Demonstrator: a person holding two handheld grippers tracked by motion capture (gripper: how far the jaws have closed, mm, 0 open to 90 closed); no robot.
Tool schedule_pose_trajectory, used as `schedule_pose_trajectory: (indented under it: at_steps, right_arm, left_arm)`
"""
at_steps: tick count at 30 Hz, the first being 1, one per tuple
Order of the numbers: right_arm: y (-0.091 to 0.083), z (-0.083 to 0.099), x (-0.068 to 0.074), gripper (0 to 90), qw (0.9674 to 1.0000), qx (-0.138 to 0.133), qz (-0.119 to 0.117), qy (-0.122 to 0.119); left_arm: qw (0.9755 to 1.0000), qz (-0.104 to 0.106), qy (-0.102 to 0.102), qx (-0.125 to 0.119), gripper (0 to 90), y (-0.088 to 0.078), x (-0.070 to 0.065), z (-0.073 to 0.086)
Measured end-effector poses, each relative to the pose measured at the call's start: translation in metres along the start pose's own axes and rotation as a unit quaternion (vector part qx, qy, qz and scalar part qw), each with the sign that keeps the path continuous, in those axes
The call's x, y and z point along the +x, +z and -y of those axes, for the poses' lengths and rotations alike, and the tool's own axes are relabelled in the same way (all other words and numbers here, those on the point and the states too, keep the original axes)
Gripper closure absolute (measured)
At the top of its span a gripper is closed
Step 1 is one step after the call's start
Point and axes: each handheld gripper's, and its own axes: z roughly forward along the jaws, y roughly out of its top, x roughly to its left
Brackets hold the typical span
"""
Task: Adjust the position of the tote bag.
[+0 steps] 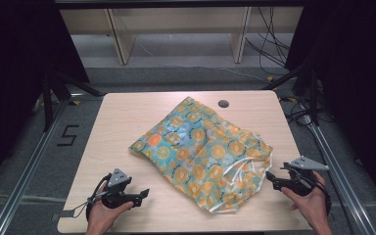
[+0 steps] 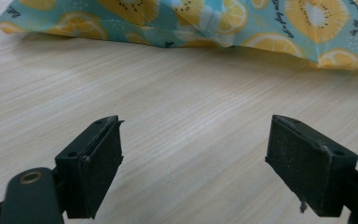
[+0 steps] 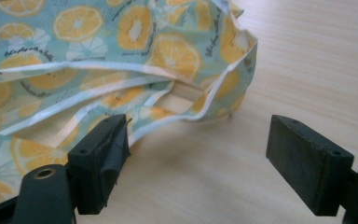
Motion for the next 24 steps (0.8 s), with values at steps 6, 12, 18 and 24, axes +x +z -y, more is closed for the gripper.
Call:
schedule_pose_trajectory:
  at_steps: [6, 12, 18, 24]
  right_arm:
    - [0.008, -0.012, -0.006, 21.7, 0.9999, -0.002, -0.001, -0.012]
    - [0.017, -0.023, -0.008, 21.8, 0.9997, 0.006, -0.016, -0.018]
    - [0.035, -0.042, -0.014, 22.3, 0.9994, 0.010, -0.018, -0.028]
    - [0.050, -0.058, -0.014, 22.8, 0.9991, 0.021, -0.017, -0.034]
  left_arm:
    - [1.0000, 0.005, 0.000, -0.001, 16.7, 0.002, -0.002, -0.002]
    - [0.9996, 0.014, -0.020, -0.011, 16.5, 0.008, -0.007, -0.006]
    - [0.9994, 0.025, -0.016, -0.018, 15.5, 0.024, -0.025, -0.017]
    - [0.9991, 0.037, -0.010, -0.018, 15.3, 0.039, -0.044, -0.028]
